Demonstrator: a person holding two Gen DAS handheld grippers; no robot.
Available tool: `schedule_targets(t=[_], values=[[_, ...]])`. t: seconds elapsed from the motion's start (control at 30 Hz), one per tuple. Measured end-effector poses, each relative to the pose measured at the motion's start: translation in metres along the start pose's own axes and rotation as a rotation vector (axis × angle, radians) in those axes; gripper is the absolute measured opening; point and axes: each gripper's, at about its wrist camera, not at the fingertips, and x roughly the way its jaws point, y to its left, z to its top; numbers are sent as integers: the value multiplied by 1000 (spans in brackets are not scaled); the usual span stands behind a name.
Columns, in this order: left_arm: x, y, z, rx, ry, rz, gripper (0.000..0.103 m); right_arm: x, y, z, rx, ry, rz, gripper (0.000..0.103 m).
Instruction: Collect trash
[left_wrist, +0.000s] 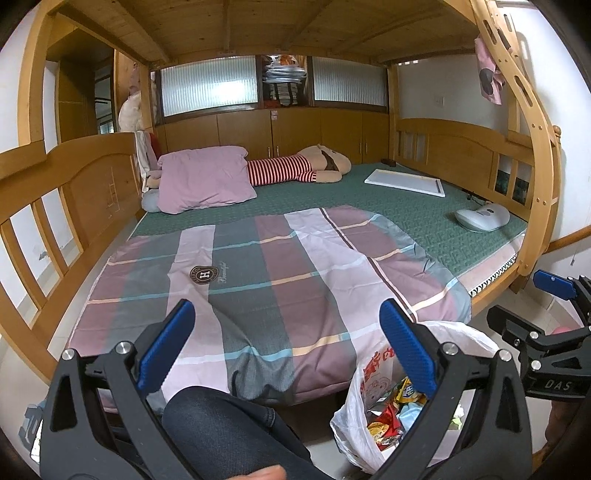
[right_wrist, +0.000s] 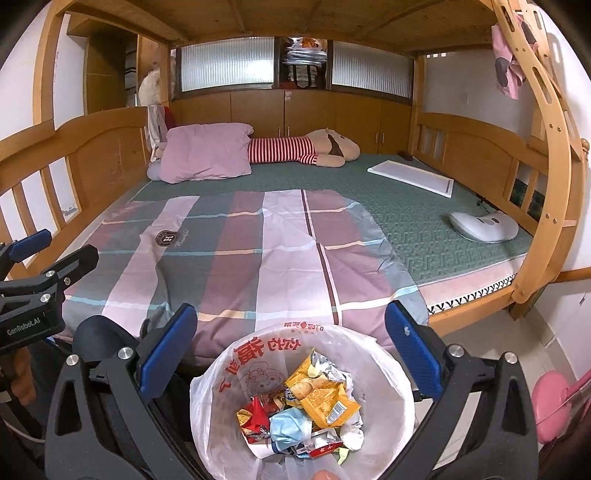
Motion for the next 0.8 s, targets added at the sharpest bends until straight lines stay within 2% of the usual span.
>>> schedule_targets(t=[0.8], values=[[4, -2, -4, -3, 25, -13, 100, 3, 3, -2, 3, 8, 0, 99]])
